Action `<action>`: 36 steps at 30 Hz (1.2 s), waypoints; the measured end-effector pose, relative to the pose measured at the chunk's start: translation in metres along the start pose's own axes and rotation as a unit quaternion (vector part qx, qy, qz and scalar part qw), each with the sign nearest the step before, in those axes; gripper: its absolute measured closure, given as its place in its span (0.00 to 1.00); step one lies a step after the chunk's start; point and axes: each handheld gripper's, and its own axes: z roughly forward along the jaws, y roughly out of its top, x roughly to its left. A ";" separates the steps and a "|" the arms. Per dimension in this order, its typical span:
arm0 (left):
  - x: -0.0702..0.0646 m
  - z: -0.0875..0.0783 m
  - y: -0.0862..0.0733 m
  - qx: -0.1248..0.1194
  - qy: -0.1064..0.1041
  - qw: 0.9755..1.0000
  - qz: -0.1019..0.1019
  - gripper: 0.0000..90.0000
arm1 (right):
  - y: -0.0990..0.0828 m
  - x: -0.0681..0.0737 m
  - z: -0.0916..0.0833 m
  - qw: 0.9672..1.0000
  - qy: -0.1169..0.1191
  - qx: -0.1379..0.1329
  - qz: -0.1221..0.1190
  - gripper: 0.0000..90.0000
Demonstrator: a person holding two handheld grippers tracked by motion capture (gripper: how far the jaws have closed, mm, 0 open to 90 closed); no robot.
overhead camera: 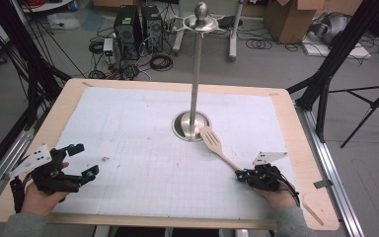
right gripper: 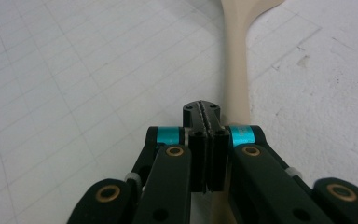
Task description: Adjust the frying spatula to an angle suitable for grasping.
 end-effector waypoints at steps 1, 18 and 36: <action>0.000 0.000 0.000 0.000 0.000 1.000 0.000 0.02 | 0.000 0.000 -0.001 1.000 -0.001 0.002 0.001 1.00; -0.002 -0.001 0.000 0.010 0.001 1.000 0.009 0.02 | 0.033 -0.001 0.003 0.996 -0.020 -0.072 0.057 1.00; -0.002 -0.004 -0.004 0.015 0.000 1.000 0.004 0.02 | 0.048 -0.005 0.030 0.995 -0.073 -0.018 0.062 1.00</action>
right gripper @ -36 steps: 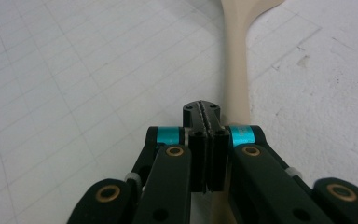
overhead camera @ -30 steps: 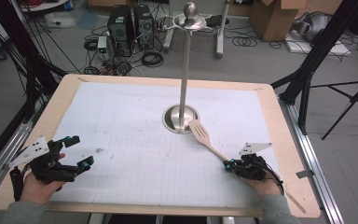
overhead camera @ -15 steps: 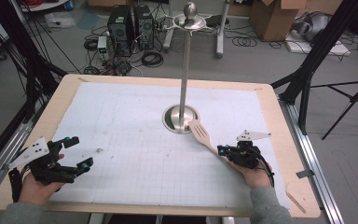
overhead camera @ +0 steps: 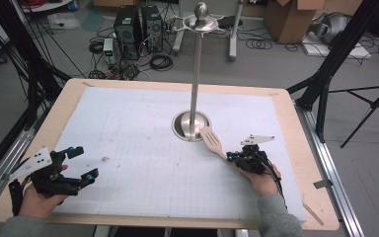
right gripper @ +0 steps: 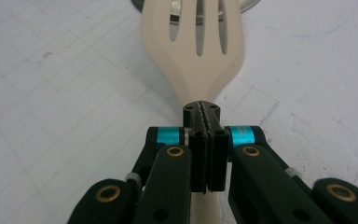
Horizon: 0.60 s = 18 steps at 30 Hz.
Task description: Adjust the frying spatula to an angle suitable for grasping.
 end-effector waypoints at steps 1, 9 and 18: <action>0.000 0.000 0.000 0.000 0.000 1.000 0.000 0.02 | 0.000 0.000 0.001 1.000 -0.002 0.001 0.001 1.00; -0.001 -0.001 -0.002 0.002 0.001 1.000 -0.002 0.02 | 0.003 -0.003 0.005 0.999 -0.024 0.011 0.022 1.00; -0.001 -0.006 -0.003 0.003 0.005 1.000 -0.003 0.02 | 0.006 -0.002 0.013 0.999 -0.023 0.024 0.025 1.00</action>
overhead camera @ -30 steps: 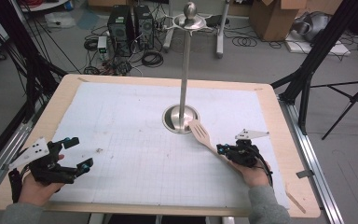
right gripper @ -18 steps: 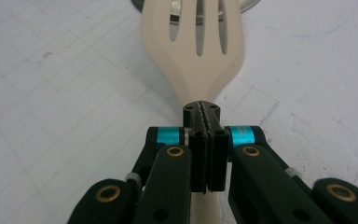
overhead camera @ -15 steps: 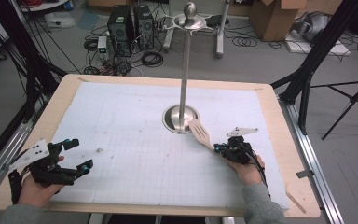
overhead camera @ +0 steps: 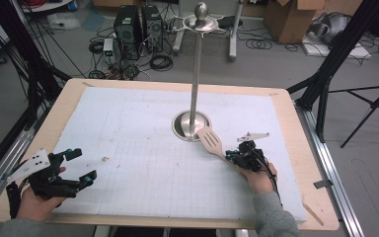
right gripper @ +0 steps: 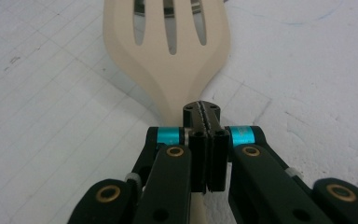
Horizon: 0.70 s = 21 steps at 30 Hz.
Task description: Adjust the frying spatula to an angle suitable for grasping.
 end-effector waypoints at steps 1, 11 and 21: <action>0.000 0.000 0.000 0.001 0.000 1.000 0.000 0.02 | 0.000 0.000 0.001 1.000 0.000 -0.001 0.002 1.00; 0.000 0.000 -0.001 0.003 0.000 1.000 0.000 0.02 | 0.000 0.002 0.003 1.000 -0.007 0.001 0.008 1.00; -0.001 -0.001 -0.002 0.007 0.001 1.000 0.000 0.02 | 0.002 0.002 0.007 1.000 -0.018 0.012 0.016 1.00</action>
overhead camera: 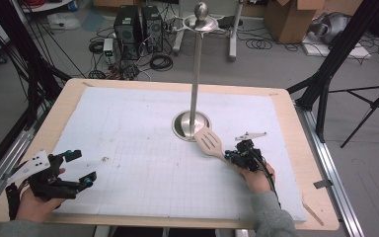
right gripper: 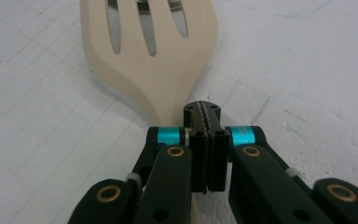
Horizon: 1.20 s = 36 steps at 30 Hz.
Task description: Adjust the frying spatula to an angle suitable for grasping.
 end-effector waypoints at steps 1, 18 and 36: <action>0.000 0.000 0.000 -0.001 0.000 1.000 0.000 0.02 | 0.000 0.000 0.000 1.000 0.000 0.000 0.000 1.00; 0.001 0.005 0.003 -0.005 -0.005 1.000 0.002 0.02 | -0.008 0.011 -0.005 0.999 0.039 -0.015 -0.018 1.00; 0.002 0.014 0.005 -0.004 -0.017 1.000 0.001 0.02 | -0.022 0.035 -0.016 0.996 0.069 -0.003 -0.050 1.00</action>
